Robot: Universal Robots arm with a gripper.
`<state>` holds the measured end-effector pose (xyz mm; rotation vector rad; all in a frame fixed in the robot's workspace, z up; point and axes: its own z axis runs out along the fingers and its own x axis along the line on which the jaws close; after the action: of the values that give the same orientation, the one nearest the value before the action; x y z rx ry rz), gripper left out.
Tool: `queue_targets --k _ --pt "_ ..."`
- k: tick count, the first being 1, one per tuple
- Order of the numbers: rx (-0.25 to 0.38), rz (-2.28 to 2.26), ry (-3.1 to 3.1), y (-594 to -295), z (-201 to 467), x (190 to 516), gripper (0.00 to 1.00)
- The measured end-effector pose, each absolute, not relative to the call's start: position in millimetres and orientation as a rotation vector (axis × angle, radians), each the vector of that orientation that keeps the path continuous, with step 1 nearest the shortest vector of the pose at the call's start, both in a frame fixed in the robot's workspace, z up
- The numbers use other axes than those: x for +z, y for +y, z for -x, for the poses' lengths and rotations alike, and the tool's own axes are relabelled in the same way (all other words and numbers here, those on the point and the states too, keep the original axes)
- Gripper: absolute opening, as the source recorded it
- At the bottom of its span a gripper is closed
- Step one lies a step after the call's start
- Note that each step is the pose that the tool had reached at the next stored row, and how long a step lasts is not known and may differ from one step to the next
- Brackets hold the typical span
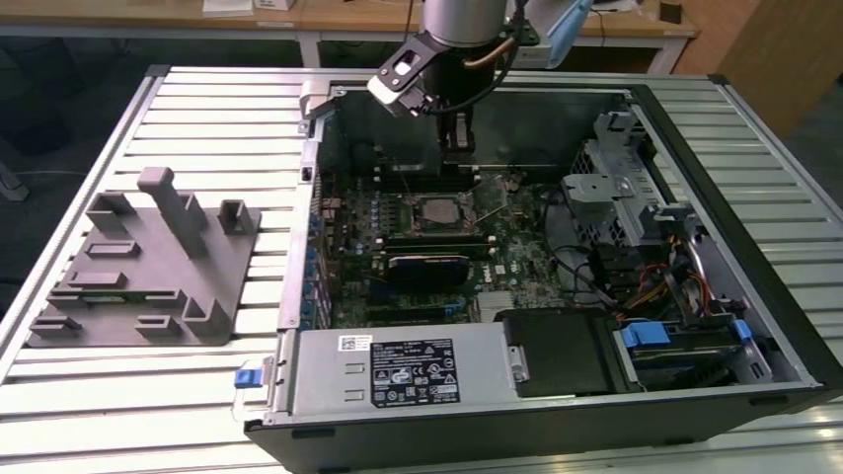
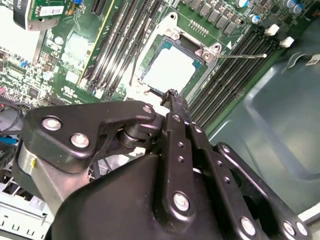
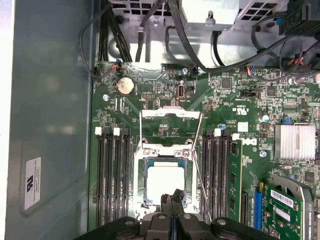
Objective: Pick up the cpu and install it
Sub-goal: 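Place the cpu into insertion slot, then close the cpu cover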
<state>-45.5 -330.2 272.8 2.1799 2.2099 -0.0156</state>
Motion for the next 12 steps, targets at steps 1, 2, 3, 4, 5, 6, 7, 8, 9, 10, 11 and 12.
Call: queue_targets --k 1,2,3,4,5,6,7,8,9,10,11,12 --pt "-0.016 -2.18 2.21 -330.2 45.5 272.8 0.11" --pt "-0.016 -2.18 2.21 -330.2 45.5 272.8 0.11" --pt "-0.016 -2.18 2.21 -330.2 45.5 272.9 0.11" --pt "-0.016 -2.18 2.21 -330.2 45.5 272.9 0.11" --pt "-0.016 -2.18 2.21 -330.2 45.5 272.9 0.11" --pt "-0.016 -2.18 2.21 -330.3 45.5 272.9 0.11" --pt "-0.016 -2.18 2.21 -330.3 45.5 272.9 0.11" --pt "-0.016 -2.18 2.21 -330.3 45.5 272.9 0.11" --pt "-0.016 -2.18 2.21 -330.2 45.5 272.9 0.11" --pt "-0.016 -2.18 2.21 -330.2 45.5 272.9 0.11" --pt "-0.016 -2.18 2.21 -330.3 45.5 272.9 0.11" --pt "-0.016 -2.18 2.21 -330.3 45.5 272.9 0.11"
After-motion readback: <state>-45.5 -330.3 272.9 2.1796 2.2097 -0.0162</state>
